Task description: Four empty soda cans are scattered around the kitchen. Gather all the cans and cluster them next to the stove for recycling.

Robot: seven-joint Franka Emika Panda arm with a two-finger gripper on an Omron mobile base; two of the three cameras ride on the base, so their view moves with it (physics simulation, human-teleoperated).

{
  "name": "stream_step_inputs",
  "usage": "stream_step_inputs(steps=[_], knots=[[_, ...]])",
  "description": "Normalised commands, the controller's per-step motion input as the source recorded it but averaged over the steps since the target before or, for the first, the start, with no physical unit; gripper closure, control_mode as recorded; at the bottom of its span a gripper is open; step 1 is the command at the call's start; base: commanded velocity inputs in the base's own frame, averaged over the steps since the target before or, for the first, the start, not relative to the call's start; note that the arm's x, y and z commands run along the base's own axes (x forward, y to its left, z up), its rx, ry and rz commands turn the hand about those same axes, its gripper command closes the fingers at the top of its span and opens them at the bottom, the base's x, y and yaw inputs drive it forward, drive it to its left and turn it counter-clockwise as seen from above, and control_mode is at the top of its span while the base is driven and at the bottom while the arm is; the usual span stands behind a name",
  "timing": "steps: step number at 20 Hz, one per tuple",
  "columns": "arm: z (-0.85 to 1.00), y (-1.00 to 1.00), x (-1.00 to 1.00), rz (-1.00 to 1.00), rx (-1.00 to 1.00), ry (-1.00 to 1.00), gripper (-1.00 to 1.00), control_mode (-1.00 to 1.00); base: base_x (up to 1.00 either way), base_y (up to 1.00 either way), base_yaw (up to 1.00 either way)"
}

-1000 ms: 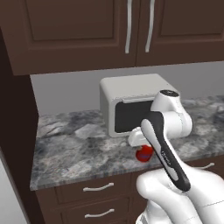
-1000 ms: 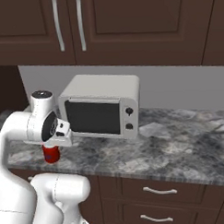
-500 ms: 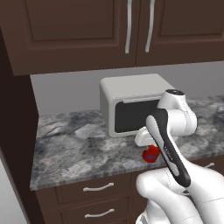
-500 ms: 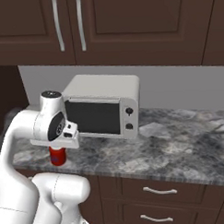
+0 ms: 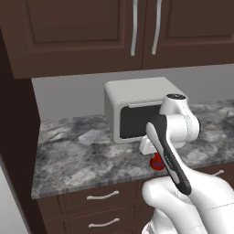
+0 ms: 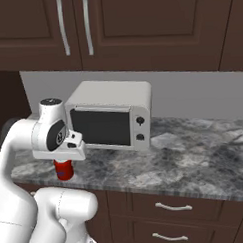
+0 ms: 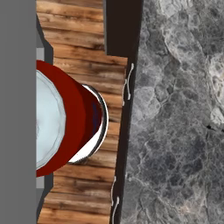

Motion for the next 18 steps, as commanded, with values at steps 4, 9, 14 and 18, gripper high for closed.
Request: stream_step_inputs(steps=[4,9,14,18], knots=[[0.00,0.00,0.00,0.00,0.00,0.00,1.00,1.00,-0.73,0.00,0.00],[0.00,0.00,0.00,0.00,0.00,0.00,1.00,1.00,-0.91,0.19,0.09],[0.00,0.00,0.00,0.00,0.00,0.00,1.00,1.00,-0.14,0.19,0.62],[0.00,0.00,0.00,0.00,0.00,0.00,1.00,1.00,-0.04,-0.01,0.77]])
